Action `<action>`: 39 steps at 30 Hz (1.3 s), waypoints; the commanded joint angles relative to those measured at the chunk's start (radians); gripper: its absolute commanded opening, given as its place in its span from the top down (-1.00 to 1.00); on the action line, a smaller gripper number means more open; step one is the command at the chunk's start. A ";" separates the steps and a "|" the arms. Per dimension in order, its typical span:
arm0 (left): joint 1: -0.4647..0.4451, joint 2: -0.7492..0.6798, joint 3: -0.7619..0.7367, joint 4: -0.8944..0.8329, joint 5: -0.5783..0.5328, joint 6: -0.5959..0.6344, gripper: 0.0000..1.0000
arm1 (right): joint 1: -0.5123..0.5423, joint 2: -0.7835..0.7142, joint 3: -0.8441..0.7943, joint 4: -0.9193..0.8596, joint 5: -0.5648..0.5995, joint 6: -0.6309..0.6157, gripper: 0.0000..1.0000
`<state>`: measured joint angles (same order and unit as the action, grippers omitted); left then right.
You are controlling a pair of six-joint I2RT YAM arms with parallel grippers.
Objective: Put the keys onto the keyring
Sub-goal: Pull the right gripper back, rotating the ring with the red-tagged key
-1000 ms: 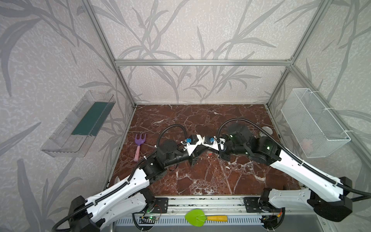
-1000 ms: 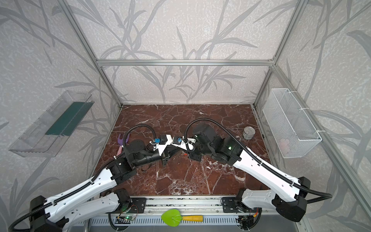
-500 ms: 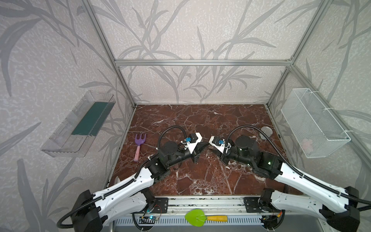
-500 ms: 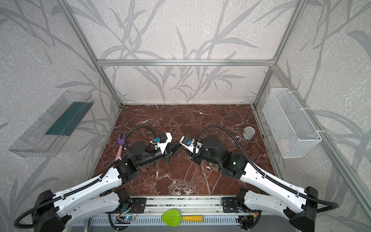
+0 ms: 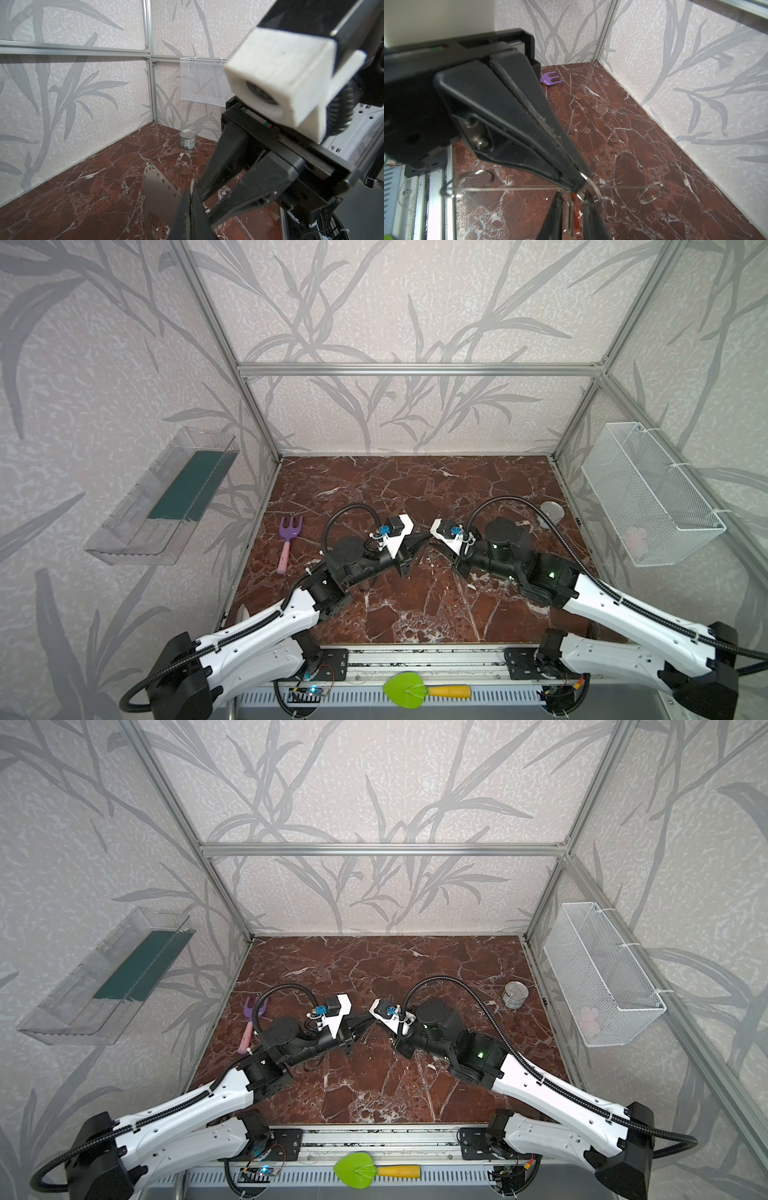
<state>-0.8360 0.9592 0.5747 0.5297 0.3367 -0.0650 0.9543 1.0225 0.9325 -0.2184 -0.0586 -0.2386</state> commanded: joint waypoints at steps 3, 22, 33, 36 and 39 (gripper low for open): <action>0.000 -0.015 -0.007 0.086 0.004 -0.019 1.00 | 0.017 0.024 0.001 0.012 -0.202 -0.040 0.55; 0.000 -0.065 -0.061 0.122 0.014 -0.039 1.00 | -0.042 -0.043 -0.056 0.053 -0.186 -0.015 0.57; 0.000 -0.060 -0.066 0.133 0.015 -0.040 1.00 | -0.055 -0.031 -0.048 0.054 -0.208 -0.003 0.54; 0.001 -0.065 -0.065 0.132 0.008 -0.040 1.00 | -0.057 -0.030 -0.049 0.048 -0.211 0.003 0.37; 0.000 -0.074 -0.063 0.126 -0.013 -0.041 1.00 | -0.057 -0.048 -0.069 0.054 -0.195 0.013 0.25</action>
<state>-0.8360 0.9100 0.5144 0.6090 0.3393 -0.0914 0.9009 0.9947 0.8810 -0.1833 -0.2539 -0.2462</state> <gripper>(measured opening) 0.048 0.365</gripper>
